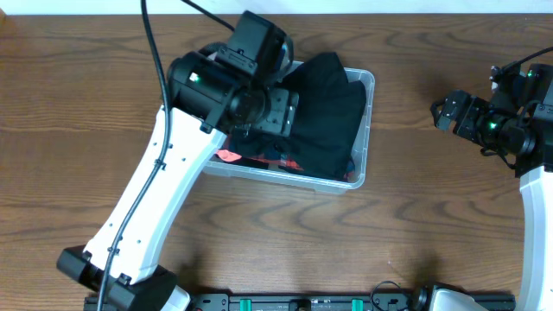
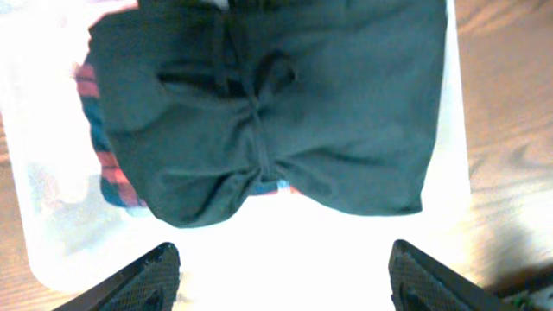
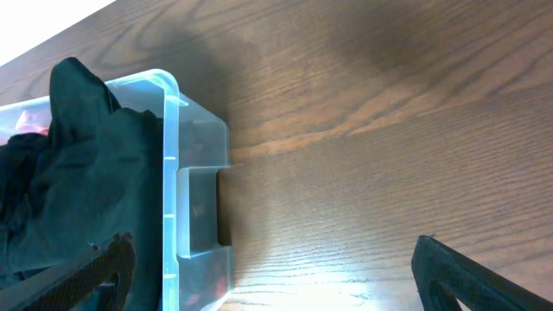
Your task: Pack container
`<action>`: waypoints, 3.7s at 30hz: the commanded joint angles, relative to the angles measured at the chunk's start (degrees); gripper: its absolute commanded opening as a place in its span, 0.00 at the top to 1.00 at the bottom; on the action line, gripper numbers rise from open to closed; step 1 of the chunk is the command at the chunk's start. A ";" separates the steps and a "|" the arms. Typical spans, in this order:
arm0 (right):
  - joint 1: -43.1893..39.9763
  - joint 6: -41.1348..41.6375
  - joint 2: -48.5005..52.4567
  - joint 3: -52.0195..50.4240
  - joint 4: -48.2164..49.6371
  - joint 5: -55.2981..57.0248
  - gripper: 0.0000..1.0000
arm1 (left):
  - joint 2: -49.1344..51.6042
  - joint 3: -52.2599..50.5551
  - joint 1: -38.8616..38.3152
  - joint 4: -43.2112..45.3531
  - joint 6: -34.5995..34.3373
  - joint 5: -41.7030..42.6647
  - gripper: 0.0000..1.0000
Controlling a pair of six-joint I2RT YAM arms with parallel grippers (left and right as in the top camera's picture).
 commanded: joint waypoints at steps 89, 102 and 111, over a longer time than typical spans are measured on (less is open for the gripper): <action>-0.31 -0.61 0.07 0.17 -0.04 0.00 0.01 | -52.00 -22.82 -0.76 -5.95 -12.59 -30.82 0.02; -0.31 -0.61 0.07 0.17 -0.04 0.00 0.01 | -65.61 -40.89 21.84 16.33 -4.02 -19.21 0.02; -0.31 -0.61 0.07 0.17 -0.04 0.00 0.01 | -79.52 -66.45 28.85 34.10 -3.34 -9.20 0.02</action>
